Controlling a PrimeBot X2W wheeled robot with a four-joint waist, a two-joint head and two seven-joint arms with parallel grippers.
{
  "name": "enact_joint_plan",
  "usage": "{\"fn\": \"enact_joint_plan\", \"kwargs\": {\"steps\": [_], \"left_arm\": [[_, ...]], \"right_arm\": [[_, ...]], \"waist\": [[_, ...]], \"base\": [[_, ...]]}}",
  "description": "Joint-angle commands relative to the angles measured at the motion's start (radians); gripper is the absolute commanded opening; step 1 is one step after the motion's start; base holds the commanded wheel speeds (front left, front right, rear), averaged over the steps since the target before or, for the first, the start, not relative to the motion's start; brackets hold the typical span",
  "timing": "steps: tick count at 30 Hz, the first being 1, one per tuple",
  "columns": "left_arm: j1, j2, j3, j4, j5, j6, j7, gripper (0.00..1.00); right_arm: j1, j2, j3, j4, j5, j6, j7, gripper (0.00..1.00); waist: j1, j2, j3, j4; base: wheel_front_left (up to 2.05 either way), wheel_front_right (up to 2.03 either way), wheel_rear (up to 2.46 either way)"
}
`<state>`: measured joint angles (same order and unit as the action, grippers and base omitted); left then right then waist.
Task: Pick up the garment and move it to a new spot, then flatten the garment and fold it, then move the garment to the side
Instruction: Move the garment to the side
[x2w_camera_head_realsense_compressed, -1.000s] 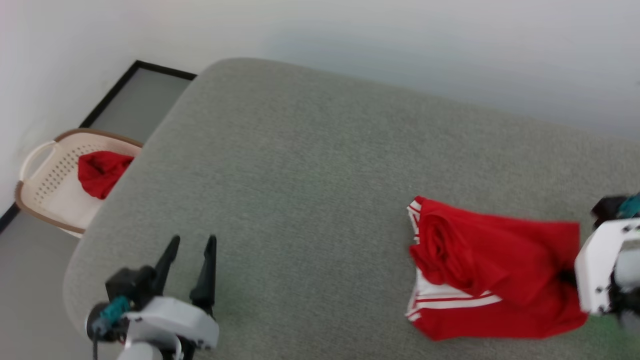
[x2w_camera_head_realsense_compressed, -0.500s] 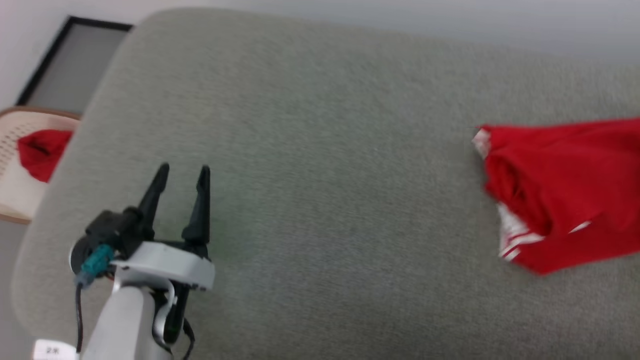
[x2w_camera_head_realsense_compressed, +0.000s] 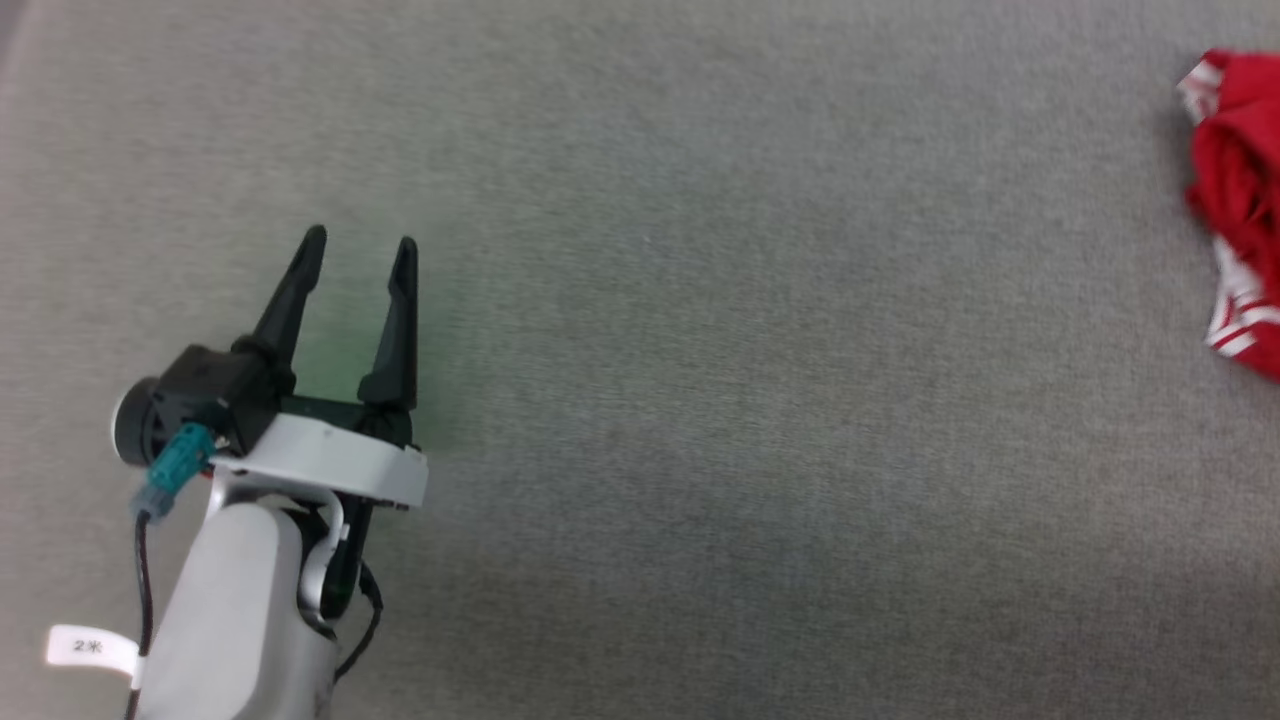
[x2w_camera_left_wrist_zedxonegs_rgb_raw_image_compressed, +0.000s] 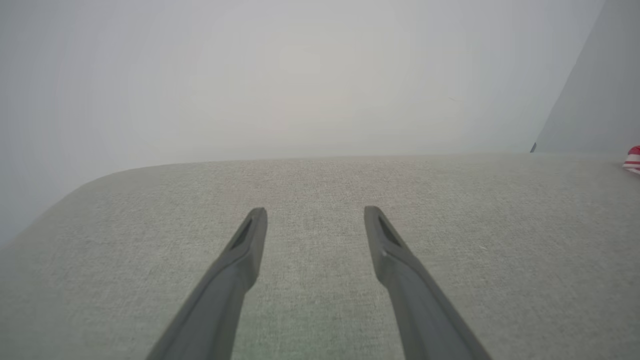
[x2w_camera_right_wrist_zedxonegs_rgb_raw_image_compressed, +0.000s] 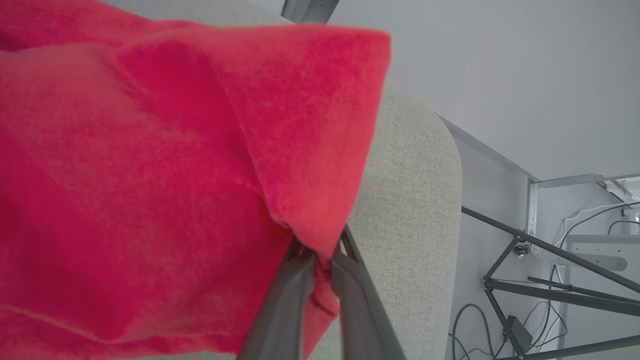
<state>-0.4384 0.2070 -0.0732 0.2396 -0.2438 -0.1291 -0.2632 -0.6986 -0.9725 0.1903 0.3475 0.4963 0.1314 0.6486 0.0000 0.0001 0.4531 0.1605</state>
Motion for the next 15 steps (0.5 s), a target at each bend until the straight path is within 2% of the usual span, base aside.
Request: {"fn": "enact_joint_plan", "kwargs": {"steps": [1, 7, 15], "left_arm": [[-0.017, 0.004, -0.001, -0.004, 0.01, -0.002, -0.001, 1.0], [-0.043, 0.01, -0.008, -0.008, 0.013, -0.002, -0.001, 1.0], [-0.059, 0.016, -0.016, -0.008, 0.011, -0.002, -0.001, 1.0]], "right_arm": [[-0.023, -0.016, -0.002, 0.011, -0.012, -0.001, -0.025, 0.0], [-0.063, -0.065, 0.005, 0.083, -0.073, -0.001, -0.092, 0.0], [-0.122, -0.066, -0.019, 0.204, -0.194, -0.001, -0.191, 0.0]], "waist": [[0.0, -0.0001, 0.054, -0.045], [0.0, -0.0001, 0.094, -0.064], [0.0, -0.0001, 0.123, -0.073]], "base": [[0.0, 0.0, 0.0], [0.0, 0.0, 0.0], [0.0, 0.0, 0.0]]}}
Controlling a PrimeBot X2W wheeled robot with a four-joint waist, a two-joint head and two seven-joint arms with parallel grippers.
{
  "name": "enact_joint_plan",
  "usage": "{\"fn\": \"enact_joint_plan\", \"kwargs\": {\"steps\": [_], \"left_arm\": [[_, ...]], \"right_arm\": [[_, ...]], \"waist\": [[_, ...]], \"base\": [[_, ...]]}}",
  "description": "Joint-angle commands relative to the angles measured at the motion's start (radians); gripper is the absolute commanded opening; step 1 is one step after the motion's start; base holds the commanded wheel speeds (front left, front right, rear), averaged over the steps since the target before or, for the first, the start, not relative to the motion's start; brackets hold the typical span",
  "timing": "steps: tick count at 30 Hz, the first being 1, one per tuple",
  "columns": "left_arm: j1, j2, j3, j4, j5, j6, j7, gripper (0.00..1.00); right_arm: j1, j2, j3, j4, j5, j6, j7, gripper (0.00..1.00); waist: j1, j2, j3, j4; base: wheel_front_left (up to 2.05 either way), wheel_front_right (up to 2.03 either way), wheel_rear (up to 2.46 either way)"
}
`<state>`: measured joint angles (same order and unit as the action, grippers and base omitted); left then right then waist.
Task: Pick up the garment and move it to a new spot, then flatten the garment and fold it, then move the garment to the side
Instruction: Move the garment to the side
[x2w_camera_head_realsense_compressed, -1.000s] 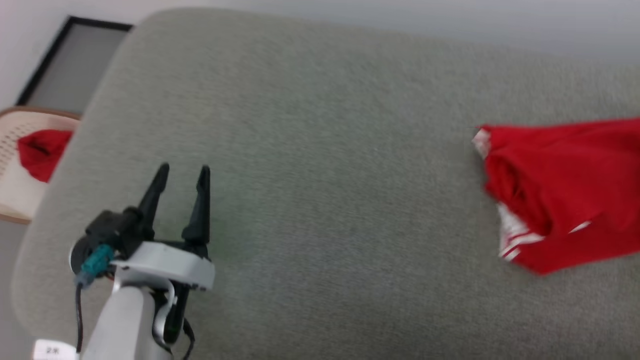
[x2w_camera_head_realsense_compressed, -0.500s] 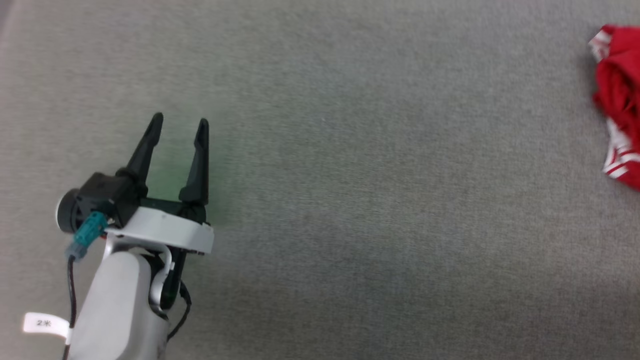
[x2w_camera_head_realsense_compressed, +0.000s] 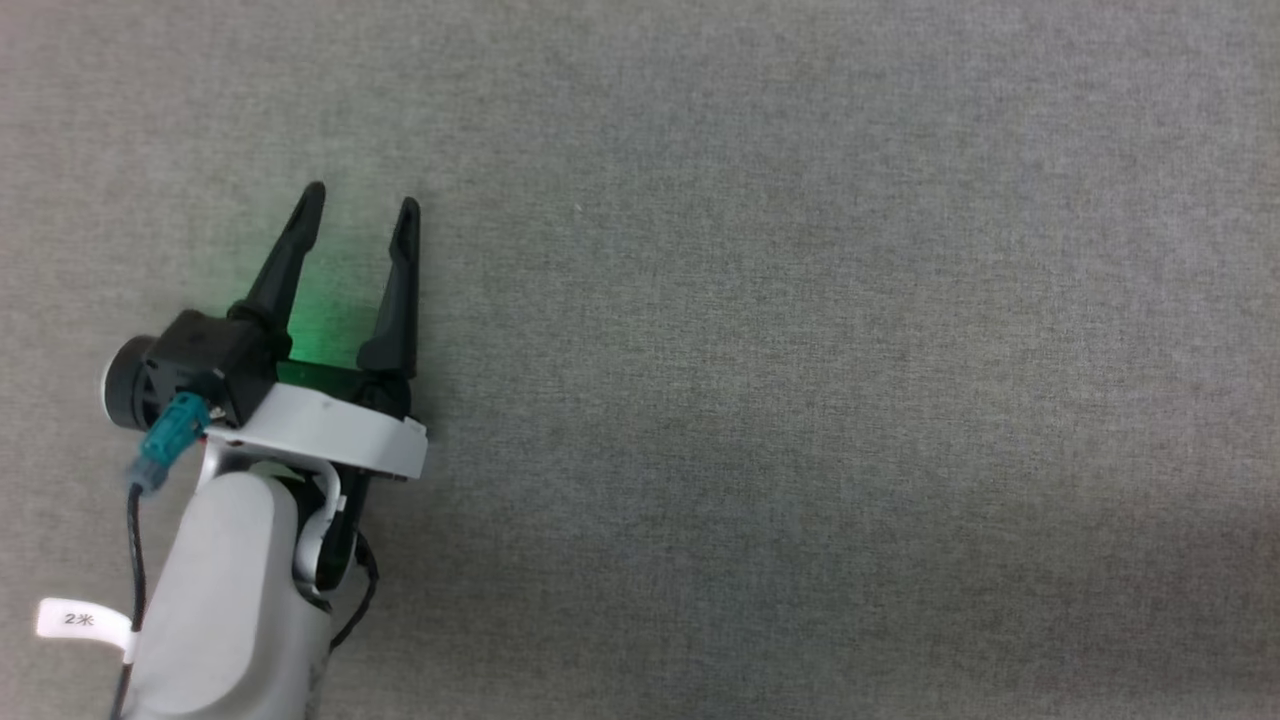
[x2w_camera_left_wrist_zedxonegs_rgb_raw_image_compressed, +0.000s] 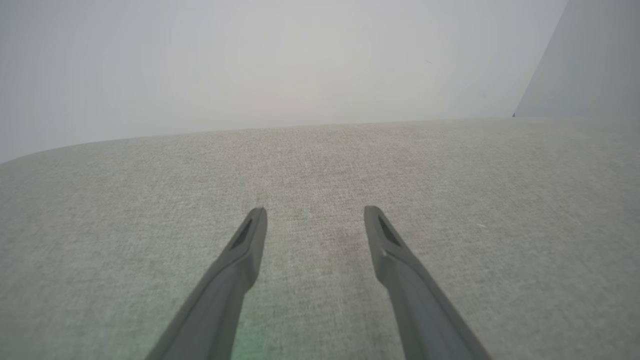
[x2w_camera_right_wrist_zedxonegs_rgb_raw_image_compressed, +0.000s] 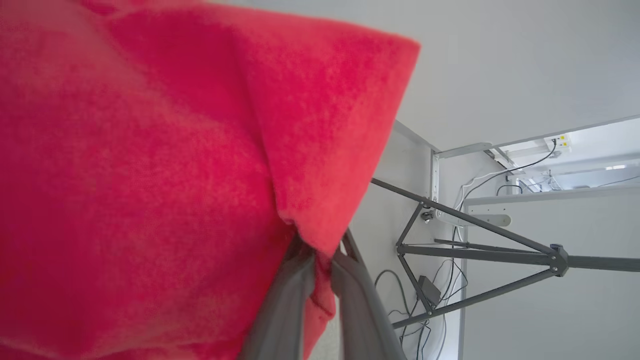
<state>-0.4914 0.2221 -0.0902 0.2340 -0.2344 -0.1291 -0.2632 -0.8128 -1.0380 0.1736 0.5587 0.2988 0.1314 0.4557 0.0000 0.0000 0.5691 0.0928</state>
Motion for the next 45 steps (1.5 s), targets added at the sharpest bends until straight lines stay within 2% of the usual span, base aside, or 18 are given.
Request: {"fn": "enact_joint_plan", "kwargs": {"steps": [1, 7, 8, 9, 10, 11, 12, 21, 28, 37, 45], "left_arm": [[-0.008, 0.002, 0.0, -0.002, 0.002, -0.002, -0.001, 1.0], [-0.015, 0.004, -0.009, -0.002, 0.007, -0.002, -0.001, 1.0], [-0.016, 0.004, -0.012, -0.001, 0.007, -0.002, -0.001, 1.0], [-0.016, 0.005, -0.014, 0.001, 0.007, -0.002, -0.001, 1.0], [-0.016, 0.005, -0.016, 0.003, 0.007, -0.003, -0.001, 1.0], [-0.016, 0.004, -0.018, 0.005, 0.007, -0.002, -0.001, 1.0], [-0.016, 0.003, -0.02, 0.008, 0.007, -0.003, -0.001, 1.0], [0.013, 0.004, -0.033, 0.03, 0.004, -0.002, -0.001, 1.0], [0.057, 0.003, -0.033, 0.063, -0.004, -0.002, -0.001, 1.0], [0.163, 0.014, -0.005, 0.117, -0.019, -0.003, -0.001, 1.0], [0.278, 0.025, 0.044, 0.135, -0.016, -0.003, -0.001, 1.0]], "right_arm": [[-0.018, 0.008, -0.006, 0.011, -0.01, -0.001, -0.015, 0.0], [-0.067, 0.054, -0.005, 0.109, -0.073, -0.001, -0.062, 0.0], [-0.072, 0.064, -0.003, 0.123, -0.083, -0.001, -0.068, 0.11], [-0.081, 0.071, -0.002, 0.135, -0.093, -0.001, -0.073, 0.38], [-0.086, 0.078, -0.001, 0.146, -0.104, -0.001, -0.081, 0.57], [-0.091, 0.087, -0.002, 0.159, -0.113, -0.001, -0.089, 0.92], [-0.095, 0.096, 0.001, 0.17, -0.122, -0.001, -0.095, 1.0], [-0.124, 0.141, 0.018, 0.231, -0.175, -0.001, -0.166, 1.0], [-0.092, 0.189, 0.035, 0.245, -0.155, -0.001, -0.252, 1.0], [0.029, 0.292, 0.052, 0.197, -0.084, -0.001, -0.461, 1.0], [0.228, 0.428, -0.027, 0.105, -0.074, -0.001, -0.675, 1.0]], "waist": [[0.0, 0.0, 0.009, -0.006], [0.0, 0.0, 0.017, -0.009], [0.0, 0.0, 0.016, -0.01], [0.0, 0.0, 0.016, -0.011], [0.0, 0.0, 0.014, -0.011], [0.0, 0.0, 0.011, -0.011], [0.0, 0.0, 0.007, -0.011], [0.0, 0.0, -0.067, -0.017], [0.0, 0.0, -0.177, -0.03], [0.0, 0.0, -0.358, -0.053], [0.0, 0.0, -0.501, -0.07]], "base": [[0.0, 0.0, 0.0], [0.0, 0.0, 0.0], [0.0, 0.0, 0.0], [0.0, 0.0, 0.0], [0.0, 0.0, 0.0], [0.0, 0.0, 0.0], [0.0, 0.0, 0.0], [0.0, 0.0, 0.0], [0.0, 0.0, 0.0], [0.0, 0.0, 0.0], [0.0, 0.0, 0.0]]}}
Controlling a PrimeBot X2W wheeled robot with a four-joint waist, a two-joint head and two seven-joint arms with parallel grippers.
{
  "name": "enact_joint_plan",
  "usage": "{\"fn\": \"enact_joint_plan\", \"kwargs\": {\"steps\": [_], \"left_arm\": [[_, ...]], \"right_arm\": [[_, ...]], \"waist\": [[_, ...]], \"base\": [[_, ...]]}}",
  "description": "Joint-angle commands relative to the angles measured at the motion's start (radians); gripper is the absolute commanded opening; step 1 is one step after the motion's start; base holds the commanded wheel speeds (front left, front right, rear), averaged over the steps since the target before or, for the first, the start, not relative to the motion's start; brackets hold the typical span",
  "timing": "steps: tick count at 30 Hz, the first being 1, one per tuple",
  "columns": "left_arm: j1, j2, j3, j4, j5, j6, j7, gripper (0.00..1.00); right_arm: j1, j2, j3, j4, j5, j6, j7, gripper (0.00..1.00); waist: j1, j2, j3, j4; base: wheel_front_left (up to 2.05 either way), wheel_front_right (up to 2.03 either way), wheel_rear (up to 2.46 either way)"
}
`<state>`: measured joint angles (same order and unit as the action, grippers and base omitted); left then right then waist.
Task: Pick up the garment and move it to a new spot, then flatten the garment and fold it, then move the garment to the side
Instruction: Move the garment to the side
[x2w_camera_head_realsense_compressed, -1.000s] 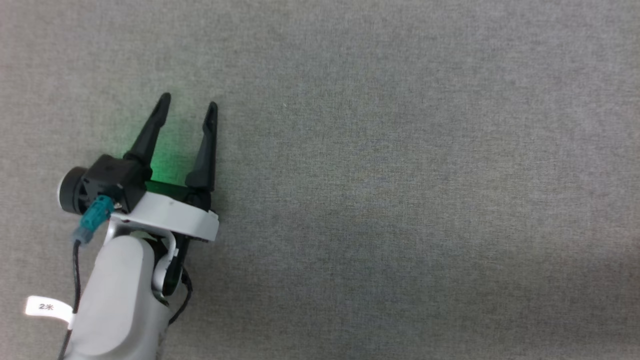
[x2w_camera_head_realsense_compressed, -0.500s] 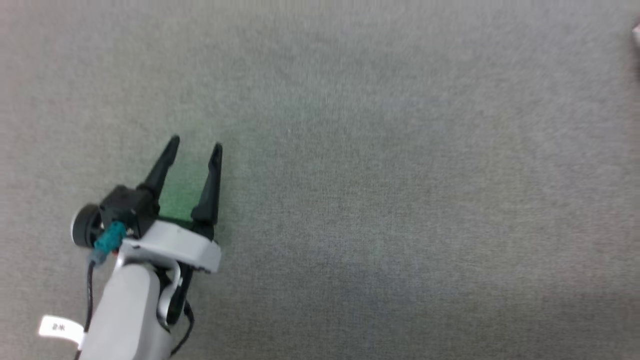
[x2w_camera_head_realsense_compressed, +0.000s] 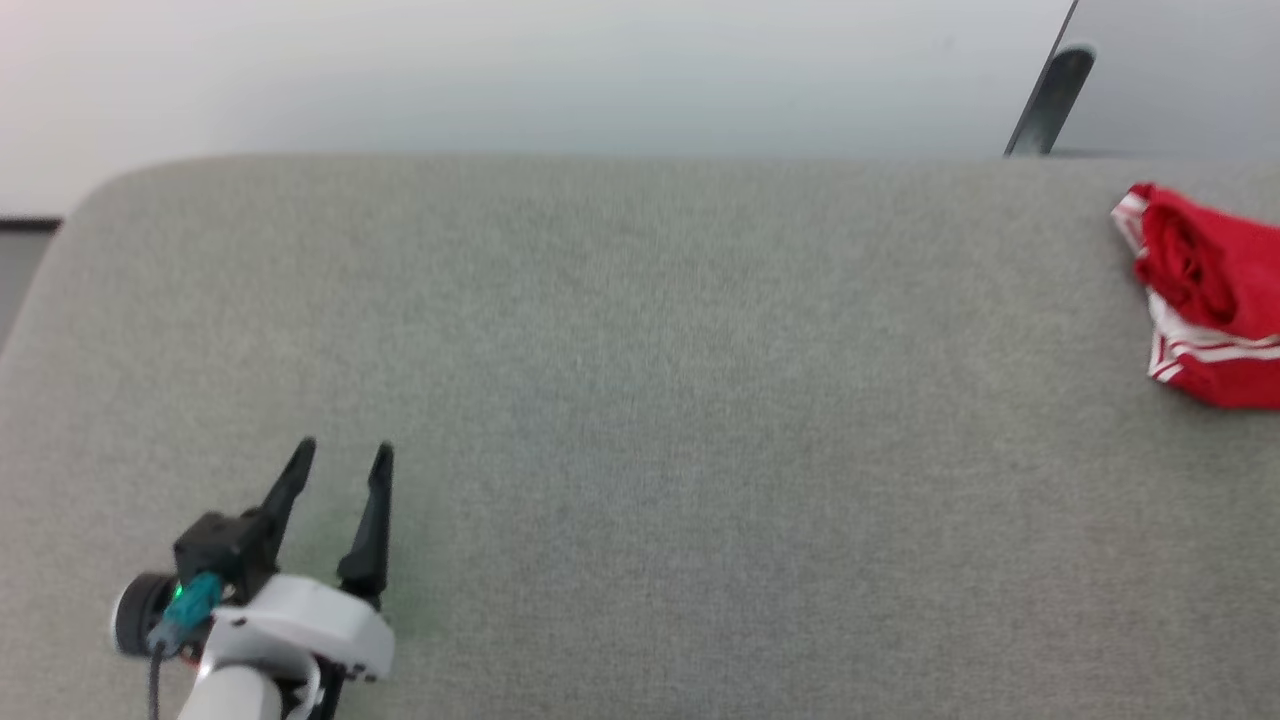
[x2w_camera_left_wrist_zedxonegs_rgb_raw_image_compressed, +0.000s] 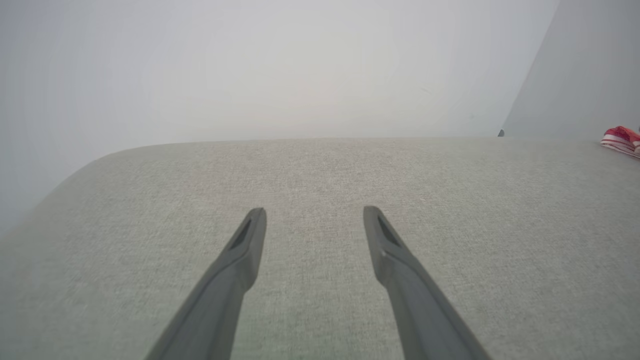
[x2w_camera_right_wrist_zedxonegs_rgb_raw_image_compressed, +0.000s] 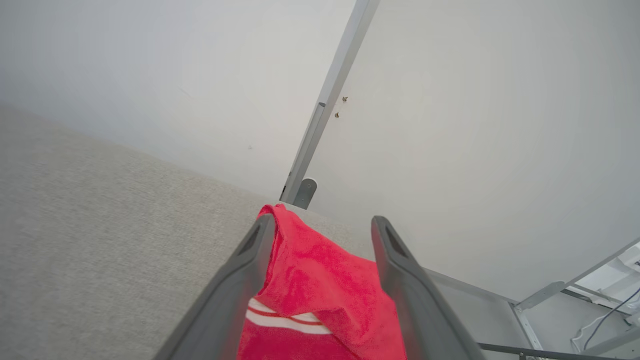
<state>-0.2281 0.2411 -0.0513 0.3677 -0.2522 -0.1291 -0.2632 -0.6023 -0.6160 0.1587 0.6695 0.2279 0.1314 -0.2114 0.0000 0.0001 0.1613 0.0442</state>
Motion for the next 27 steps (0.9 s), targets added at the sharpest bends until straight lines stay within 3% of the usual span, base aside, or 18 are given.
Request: {"fn": "enact_joint_plan", "kwargs": {"steps": [1, 16, 27], "left_arm": [[0.027, 0.005, 0.013, 0.0, 0.002, -0.003, -0.001, 1.0], [0.147, 0.014, 0.078, -0.035, -0.019, -0.003, -0.001, 1.0], [0.186, 0.03, 0.067, -0.057, -0.074, -0.003, -0.001, 1.0]], "right_arm": [[0.045, 0.024, -0.029, -0.02, -0.007, -0.001, -0.021, 1.0], [0.491, 0.29, -0.242, -0.364, -0.081, -0.001, -0.054, 1.0], [0.63, 0.375, -0.27, -0.445, -0.078, -0.001, -0.054, 1.0]], "waist": [[0.0, -0.0001, -0.107, -0.022], [0.0, -0.0001, -0.194, -0.013], [0.0, -0.0001, -0.204, -0.004]], "base": [[0.0, 0.0, 0.0], [0.0, 0.0, 0.0], [0.0, 0.0, 0.0]]}}
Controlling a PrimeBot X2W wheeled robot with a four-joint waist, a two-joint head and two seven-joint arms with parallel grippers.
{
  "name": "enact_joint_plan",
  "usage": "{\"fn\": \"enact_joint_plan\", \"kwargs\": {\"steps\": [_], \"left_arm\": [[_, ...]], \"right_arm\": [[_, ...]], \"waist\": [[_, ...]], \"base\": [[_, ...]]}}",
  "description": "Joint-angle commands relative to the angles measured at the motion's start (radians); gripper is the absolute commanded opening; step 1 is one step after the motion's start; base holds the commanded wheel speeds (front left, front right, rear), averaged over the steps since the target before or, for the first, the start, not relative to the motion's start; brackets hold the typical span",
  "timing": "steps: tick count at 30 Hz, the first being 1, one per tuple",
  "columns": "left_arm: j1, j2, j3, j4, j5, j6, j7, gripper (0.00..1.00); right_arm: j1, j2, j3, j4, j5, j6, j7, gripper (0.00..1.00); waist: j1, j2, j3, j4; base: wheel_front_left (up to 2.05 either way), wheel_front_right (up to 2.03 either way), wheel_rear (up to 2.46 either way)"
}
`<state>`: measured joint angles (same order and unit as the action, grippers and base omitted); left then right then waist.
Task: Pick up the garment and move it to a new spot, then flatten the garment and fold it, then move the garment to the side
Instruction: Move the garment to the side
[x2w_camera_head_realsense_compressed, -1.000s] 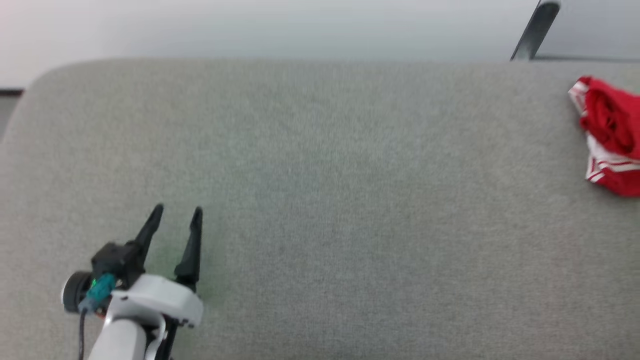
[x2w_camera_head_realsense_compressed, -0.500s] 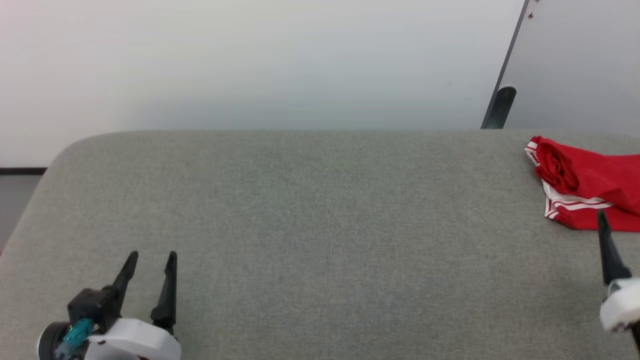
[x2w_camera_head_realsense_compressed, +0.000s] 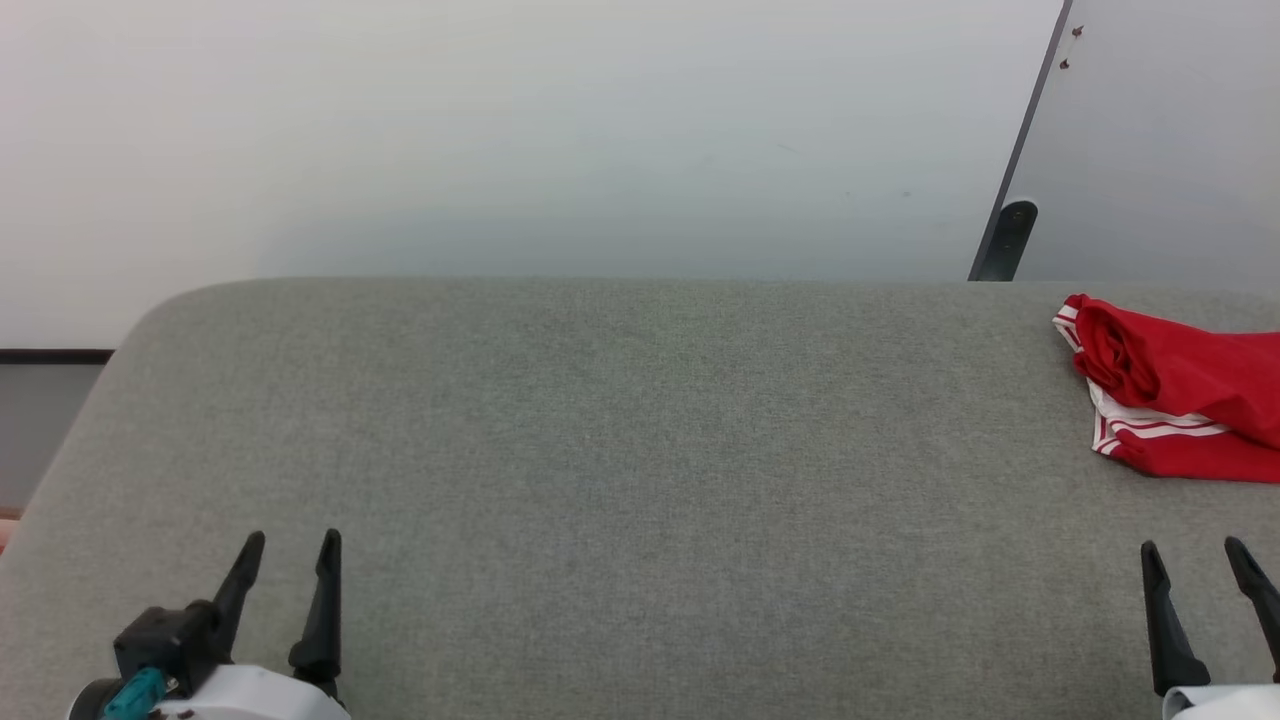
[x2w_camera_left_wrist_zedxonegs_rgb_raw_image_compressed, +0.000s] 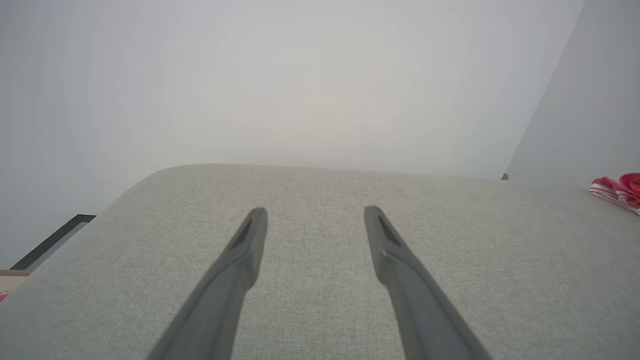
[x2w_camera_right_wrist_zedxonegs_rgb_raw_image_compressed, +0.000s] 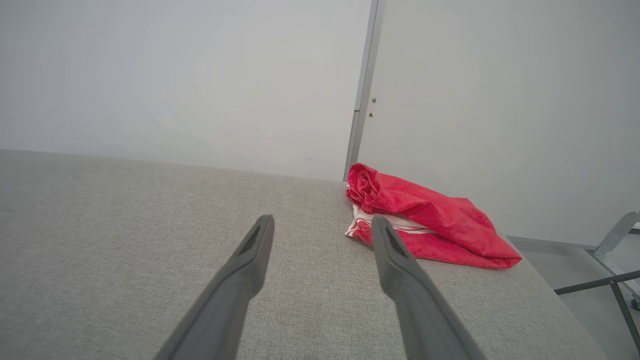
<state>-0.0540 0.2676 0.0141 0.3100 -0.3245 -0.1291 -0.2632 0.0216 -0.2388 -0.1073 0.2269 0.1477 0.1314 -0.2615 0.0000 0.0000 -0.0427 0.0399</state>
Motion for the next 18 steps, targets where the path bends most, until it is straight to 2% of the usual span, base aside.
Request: {"fn": "enact_joint_plan", "kwargs": {"steps": [1, 18], "left_arm": [[0.017, 0.007, -0.002, -0.002, -0.005, -0.003, -0.001, 1.0], [0.034, 0.019, -0.021, -0.012, -0.015, -0.003, -0.001, 1.0]], "right_arm": [[0.013, 0.001, -0.002, -0.006, 0.002, -0.001, -0.004, 1.0], [0.048, 0.016, 0.024, -0.023, 0.008, -0.001, -0.005, 1.0]], "waist": [[0.0, 0.0, 0.0, -0.001], [0.0, 0.0, -0.003, 0.0]], "base": [[0.0, 0.0, 0.0], [0.0, 0.0, 0.0]]}}
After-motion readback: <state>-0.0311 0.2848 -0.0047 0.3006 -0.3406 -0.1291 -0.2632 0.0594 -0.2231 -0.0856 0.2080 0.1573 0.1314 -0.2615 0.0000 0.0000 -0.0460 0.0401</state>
